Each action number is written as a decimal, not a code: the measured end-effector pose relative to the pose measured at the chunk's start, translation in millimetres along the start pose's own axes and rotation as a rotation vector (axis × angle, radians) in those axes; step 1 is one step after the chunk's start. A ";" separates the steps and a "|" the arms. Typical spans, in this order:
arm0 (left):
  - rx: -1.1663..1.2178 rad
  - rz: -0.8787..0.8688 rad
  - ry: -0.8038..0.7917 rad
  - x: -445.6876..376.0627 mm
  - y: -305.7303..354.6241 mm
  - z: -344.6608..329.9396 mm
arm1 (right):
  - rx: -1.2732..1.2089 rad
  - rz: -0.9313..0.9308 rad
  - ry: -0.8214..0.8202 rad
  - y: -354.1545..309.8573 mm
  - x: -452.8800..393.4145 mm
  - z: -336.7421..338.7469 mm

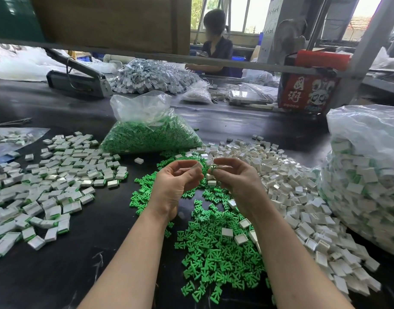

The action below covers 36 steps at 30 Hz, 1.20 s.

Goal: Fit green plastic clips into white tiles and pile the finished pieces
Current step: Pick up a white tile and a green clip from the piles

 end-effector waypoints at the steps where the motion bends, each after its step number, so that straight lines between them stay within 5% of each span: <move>1: 0.001 0.001 -0.004 0.5 0.4 -0.7 | -0.007 -0.003 -0.003 0.1 0.0 -0.2; 14: -0.023 0.027 -0.022 5.7 0.7 -6.4 | -0.021 0.044 -0.058 -0.2 -0.5 -4.8; 36: -0.105 -0.068 -0.013 9.6 2.8 -9.9 | -0.152 0.054 0.186 5.1 -2.6 2.2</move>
Point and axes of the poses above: each hand's wrist, its own x-axis away from the middle knuckle, its own z-axis out of the back of the hand, y = z × x, the point moved 9 cm from there along -x, towards the middle knuckle, and after that the axes turned 15 degrees about y, right-handed, at the moved point
